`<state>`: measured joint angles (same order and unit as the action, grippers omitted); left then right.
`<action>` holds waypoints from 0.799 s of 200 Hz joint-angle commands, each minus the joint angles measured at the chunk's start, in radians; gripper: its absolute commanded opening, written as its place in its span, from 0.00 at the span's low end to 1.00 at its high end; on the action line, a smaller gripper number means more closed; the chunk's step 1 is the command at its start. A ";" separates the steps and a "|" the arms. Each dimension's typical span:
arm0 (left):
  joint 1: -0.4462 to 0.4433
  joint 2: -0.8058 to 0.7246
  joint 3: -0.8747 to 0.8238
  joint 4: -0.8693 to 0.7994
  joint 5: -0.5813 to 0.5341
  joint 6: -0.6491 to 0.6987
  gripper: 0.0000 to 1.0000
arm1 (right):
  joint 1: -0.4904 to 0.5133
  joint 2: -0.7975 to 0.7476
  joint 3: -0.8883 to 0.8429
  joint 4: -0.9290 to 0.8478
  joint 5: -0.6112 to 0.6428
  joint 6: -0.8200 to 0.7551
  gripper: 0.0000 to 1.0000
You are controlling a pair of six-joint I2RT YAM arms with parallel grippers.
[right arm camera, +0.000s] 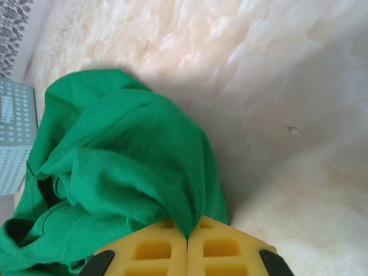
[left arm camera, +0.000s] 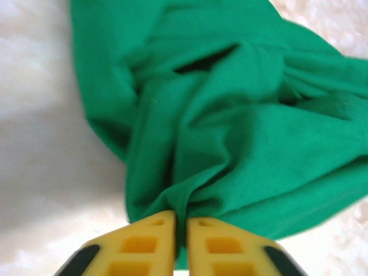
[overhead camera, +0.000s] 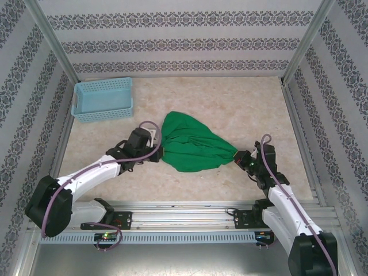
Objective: Fold the inside-out t-shirt
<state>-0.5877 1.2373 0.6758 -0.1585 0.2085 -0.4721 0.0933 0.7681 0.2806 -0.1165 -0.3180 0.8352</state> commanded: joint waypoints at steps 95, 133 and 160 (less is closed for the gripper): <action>-0.198 0.331 0.512 -0.365 -0.248 0.137 0.78 | 0.374 -0.063 0.090 0.017 0.203 -0.156 0.00; -0.201 0.514 0.677 -0.445 -0.367 0.132 0.79 | 0.392 -0.090 0.077 0.023 0.201 -0.170 0.00; -0.204 0.620 0.773 -0.479 -0.420 0.138 0.78 | 0.399 -0.102 0.081 0.003 0.210 -0.183 0.00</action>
<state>-0.7845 1.7988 1.3678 -0.5453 -0.1154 -0.3439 0.4774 0.6865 0.3683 -0.1162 -0.1394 0.6815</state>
